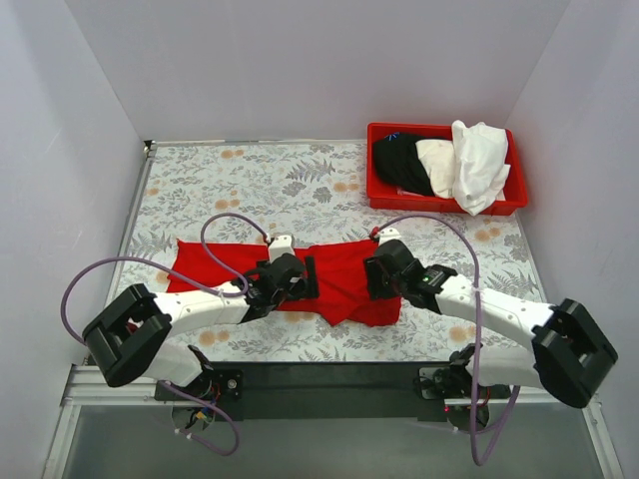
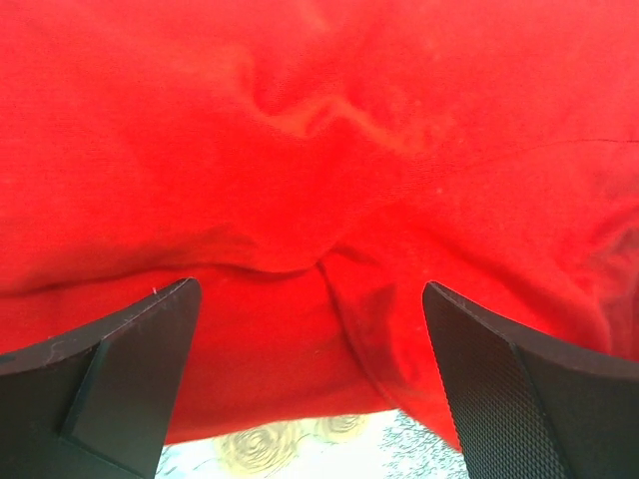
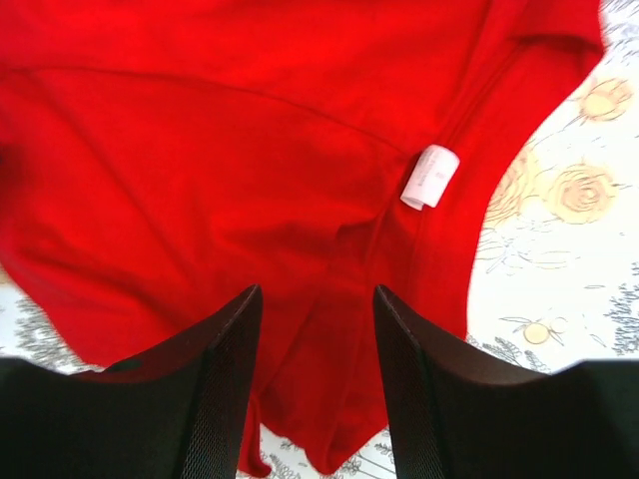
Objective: Fold and stack the t-shirts
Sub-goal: Fold the tshirt
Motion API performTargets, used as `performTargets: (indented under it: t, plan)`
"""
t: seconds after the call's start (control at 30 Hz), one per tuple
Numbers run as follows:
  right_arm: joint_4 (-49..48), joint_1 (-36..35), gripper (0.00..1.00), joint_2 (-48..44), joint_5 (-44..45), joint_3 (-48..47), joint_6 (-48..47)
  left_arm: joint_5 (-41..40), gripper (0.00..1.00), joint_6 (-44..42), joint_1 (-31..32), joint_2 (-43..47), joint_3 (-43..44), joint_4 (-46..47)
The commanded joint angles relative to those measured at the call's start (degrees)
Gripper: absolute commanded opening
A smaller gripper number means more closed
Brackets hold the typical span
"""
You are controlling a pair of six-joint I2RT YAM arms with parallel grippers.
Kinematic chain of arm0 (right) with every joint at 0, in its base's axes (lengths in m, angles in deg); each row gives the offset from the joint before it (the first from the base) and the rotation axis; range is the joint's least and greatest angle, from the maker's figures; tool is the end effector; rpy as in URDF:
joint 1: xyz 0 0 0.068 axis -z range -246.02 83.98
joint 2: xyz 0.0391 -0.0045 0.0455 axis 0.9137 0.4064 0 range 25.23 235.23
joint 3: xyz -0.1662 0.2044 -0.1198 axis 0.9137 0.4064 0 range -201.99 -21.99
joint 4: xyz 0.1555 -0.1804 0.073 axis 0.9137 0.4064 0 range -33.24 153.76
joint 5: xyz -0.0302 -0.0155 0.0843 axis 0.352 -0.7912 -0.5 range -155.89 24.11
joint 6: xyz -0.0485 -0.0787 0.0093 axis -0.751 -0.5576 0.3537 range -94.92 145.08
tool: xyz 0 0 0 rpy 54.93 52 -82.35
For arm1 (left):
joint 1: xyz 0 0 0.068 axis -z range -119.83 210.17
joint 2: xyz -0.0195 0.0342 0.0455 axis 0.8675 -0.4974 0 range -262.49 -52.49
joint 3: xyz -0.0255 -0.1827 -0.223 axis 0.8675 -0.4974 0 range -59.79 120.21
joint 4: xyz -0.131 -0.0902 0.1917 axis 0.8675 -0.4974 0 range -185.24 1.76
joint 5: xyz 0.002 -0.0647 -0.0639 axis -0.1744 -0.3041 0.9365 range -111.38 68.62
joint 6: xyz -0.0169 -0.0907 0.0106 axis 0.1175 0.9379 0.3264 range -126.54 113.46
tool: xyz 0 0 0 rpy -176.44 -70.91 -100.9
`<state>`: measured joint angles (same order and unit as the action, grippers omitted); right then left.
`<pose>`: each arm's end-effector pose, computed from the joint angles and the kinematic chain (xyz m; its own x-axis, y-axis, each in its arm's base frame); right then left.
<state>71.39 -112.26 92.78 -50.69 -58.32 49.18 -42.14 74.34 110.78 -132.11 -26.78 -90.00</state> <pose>0.1885 0.1652 0.1935 -0.6860 -0.1467 -0.7126 -0.3183 0.9412 0.1127 0.1964 -0.1924 0.1491 -0.6411 -0.6741 -0.3668 -0.3774 0.6932 -0.6140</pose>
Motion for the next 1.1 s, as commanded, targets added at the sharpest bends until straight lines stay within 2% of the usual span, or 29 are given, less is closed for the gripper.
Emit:
performTargets:
  t: [0.0,0.17,0.33,0.57,0.83,1.07]
  plan:
    - [-5.4,0.1,0.43,5.03,-0.52,-2.25,-0.63,-5.07,0.87,-1.34,0.02,3.94,1.26,-4.3]
    - [-6.46,0.1,0.43,8.03,-0.17,-1.28,-0.28,-10.53,0.91,-1.08,-0.51,4.73,0.39,-5.1]
    - [-8.48,0.36,0.43,13.56,-1.22,-2.51,-0.98,-14.31,0.92,-0.64,-1.74,-1.85,-0.41,-4.04]
    - [-14.1,1.41,0.43,26.12,-5.44,-5.67,-2.03,-14.49,0.93,2.08,-2.89,-7.66,0.64,-5.44]
    - [-14.11,2.64,0.43,39.14,-10.1,-20.67,-5.28,-12.3,0.93,6.13,-2.89,-4.15,-1.11,-6.77]
    - [-13.67,7.64,0.42,50.82,-14.76,-33.06,-9.59,-10.98,0.93,9.55,-2.89,-2.83,-2.69,-6.94]
